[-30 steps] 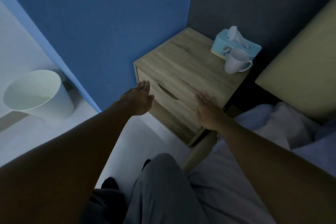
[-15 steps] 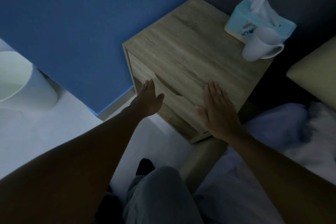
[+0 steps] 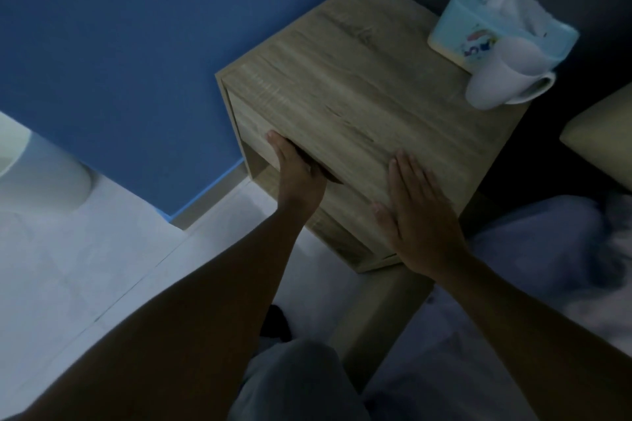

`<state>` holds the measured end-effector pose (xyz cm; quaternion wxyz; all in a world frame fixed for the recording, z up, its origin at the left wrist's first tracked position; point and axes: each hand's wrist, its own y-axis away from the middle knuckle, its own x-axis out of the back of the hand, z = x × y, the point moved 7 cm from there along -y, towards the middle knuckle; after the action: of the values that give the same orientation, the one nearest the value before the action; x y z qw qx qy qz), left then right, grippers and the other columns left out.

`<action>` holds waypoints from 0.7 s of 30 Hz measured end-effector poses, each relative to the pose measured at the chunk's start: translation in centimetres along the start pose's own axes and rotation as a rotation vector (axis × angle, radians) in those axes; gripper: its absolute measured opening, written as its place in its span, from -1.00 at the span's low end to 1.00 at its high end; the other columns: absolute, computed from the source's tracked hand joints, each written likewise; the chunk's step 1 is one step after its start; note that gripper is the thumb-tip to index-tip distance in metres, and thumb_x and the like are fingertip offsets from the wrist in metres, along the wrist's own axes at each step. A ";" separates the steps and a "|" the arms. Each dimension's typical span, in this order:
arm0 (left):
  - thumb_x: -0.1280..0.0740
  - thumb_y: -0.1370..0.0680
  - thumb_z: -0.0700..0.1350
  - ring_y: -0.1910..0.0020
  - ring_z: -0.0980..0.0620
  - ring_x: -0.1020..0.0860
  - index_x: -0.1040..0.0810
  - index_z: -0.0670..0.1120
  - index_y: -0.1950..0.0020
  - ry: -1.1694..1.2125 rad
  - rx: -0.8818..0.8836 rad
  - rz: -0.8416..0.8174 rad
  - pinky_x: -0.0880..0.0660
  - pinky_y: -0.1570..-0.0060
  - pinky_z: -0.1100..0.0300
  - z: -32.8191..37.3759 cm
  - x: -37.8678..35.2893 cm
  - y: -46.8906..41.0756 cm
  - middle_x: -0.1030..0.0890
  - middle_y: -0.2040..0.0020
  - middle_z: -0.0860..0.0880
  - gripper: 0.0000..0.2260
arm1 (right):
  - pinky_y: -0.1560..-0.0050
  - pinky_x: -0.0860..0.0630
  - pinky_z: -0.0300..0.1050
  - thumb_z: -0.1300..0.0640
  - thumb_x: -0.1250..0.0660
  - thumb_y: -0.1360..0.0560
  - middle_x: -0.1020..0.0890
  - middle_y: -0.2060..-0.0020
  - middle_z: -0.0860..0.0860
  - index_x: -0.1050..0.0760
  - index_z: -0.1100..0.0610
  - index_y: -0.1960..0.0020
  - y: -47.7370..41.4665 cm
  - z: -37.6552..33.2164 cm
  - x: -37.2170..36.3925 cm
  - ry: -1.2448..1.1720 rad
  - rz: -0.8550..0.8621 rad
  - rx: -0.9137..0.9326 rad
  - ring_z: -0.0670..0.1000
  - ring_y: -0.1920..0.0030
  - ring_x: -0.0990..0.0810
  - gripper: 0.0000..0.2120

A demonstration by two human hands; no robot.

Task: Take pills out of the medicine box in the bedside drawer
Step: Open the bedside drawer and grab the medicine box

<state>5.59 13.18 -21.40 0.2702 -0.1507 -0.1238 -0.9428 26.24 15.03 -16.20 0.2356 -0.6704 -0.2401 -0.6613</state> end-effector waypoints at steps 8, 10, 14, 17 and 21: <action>-0.28 -0.58 -0.13 -0.59 -0.09 0.03 0.40 -0.02 -0.54 0.082 0.070 -0.012 -0.16 -0.52 -0.10 -0.9 2.1 2.7 0.12 -0.62 -0.06 -0.13 | -0.57 -0.09 0.13 -0.20 0.07 -0.63 -0.14 -0.59 0.20 -0.07 0.26 -0.59 0.1 0.0 0.2 -0.018 0.000 -0.007 0.13 -0.60 -0.08 -0.30; -0.29 -0.58 -0.10 -0.58 -0.11 -0.05 0.38 0.01 -0.55 0.091 0.085 -0.017 -0.23 -0.48 -0.10 -1.5 3.2 3.7 0.06 -0.62 -0.05 -0.14 | -0.58 -0.10 0.12 -0.21 0.11 -0.63 -0.13 -0.59 0.20 -0.06 0.25 -0.59 0.1 -0.1 0.2 -0.021 -0.011 -0.012 0.14 -0.60 -0.09 -0.30; -0.31 -0.57 -0.09 -0.51 -0.09 -0.26 0.31 0.09 -0.55 0.098 0.087 -0.025 -0.43 -0.34 -0.06 -2.7 5.9 6.2 -0.16 -0.58 -0.06 -0.15 | -0.57 -0.12 0.14 -0.26 0.19 -0.61 -0.14 -0.59 0.20 -0.05 0.24 -0.59 0.0 -0.3 0.2 -0.026 -0.040 -0.019 0.14 -0.60 -0.09 -0.26; -0.32 -0.57 -0.09 -0.50 -0.06 -0.30 0.29 0.07 -0.56 0.082 0.095 -0.015 -0.43 -0.34 -0.06 -3.3 7.8 8.0 -0.23 -0.56 -0.04 -0.16 | -0.56 -0.12 0.15 -0.23 0.13 -0.60 -0.15 -0.58 0.21 -0.06 0.24 -0.59 -0.1 -0.3 0.3 -0.029 -0.054 -0.029 0.16 -0.59 -0.10 -0.27; -0.34 -0.57 -0.12 -0.46 -0.01 -0.34 0.25 0.04 -0.57 0.040 0.102 0.006 -0.40 -0.29 0.12 -3.9 9.9 10.1 -0.29 -0.53 0.01 -0.16 | -0.58 -0.04 0.15 -0.26 0.18 -0.56 -0.07 -0.60 0.23 0.01 0.26 -0.60 -0.2 -0.2 0.0 -0.050 -0.135 -0.040 0.18 -0.60 -0.04 -0.21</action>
<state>2.24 -1.00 -20.02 0.2830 -0.1183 -0.1661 -0.9372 25.92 15.08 -16.18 0.1711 -0.6735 -0.2773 -0.6635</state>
